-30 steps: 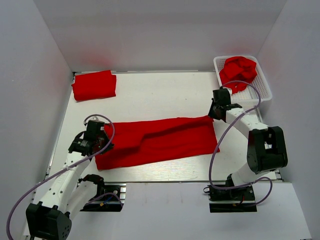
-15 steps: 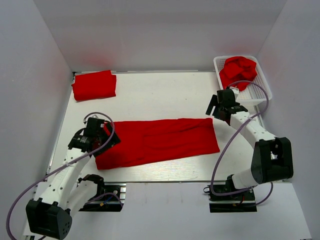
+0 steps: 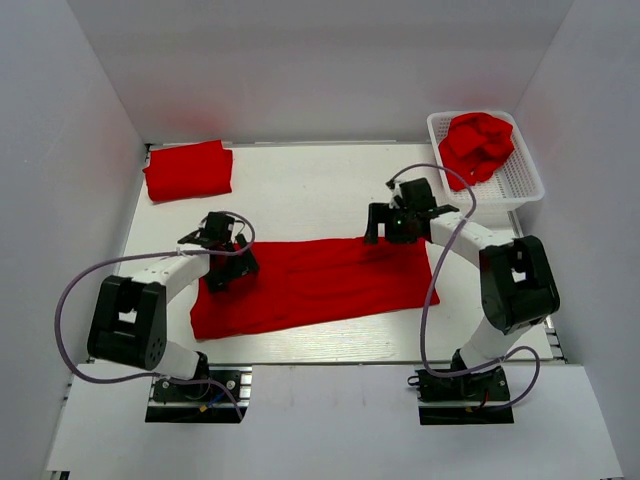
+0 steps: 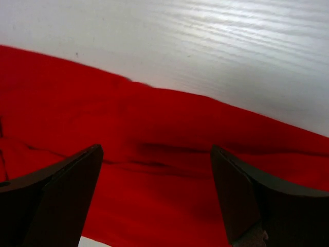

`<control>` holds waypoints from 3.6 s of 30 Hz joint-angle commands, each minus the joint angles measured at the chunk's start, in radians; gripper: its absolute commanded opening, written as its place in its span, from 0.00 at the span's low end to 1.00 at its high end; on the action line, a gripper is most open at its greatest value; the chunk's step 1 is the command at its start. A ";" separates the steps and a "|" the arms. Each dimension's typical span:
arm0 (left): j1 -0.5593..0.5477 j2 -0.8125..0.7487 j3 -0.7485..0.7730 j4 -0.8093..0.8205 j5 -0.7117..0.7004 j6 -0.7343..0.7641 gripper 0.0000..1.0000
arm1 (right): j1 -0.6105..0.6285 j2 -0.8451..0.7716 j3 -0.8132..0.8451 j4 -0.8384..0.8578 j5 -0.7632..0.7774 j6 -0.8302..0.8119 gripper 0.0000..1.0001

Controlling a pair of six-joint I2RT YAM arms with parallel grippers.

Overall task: Fold and stack the t-shirts
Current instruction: Fold the other side of the tshirt into a rectangle, then rotate the tshirt 90 degrees

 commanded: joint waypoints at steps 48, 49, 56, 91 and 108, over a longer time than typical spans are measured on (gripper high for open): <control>-0.020 0.779 0.736 0.078 0.074 0.201 1.00 | -0.093 -0.243 -0.496 0.122 -0.349 0.081 0.90; -0.020 0.806 0.797 0.089 0.091 0.213 1.00 | -0.079 -0.251 -0.511 0.122 -0.362 0.090 0.90; -0.083 1.203 1.381 0.005 0.242 0.319 1.00 | 0.085 -0.369 -0.585 -0.034 -0.371 0.049 0.90; -0.178 1.224 1.651 0.781 0.354 0.242 1.00 | 0.441 -0.269 -0.140 -0.060 -0.198 -0.114 0.90; -0.279 0.080 0.381 0.141 0.092 0.155 1.00 | 0.355 -0.509 -0.367 -0.207 0.137 0.317 0.90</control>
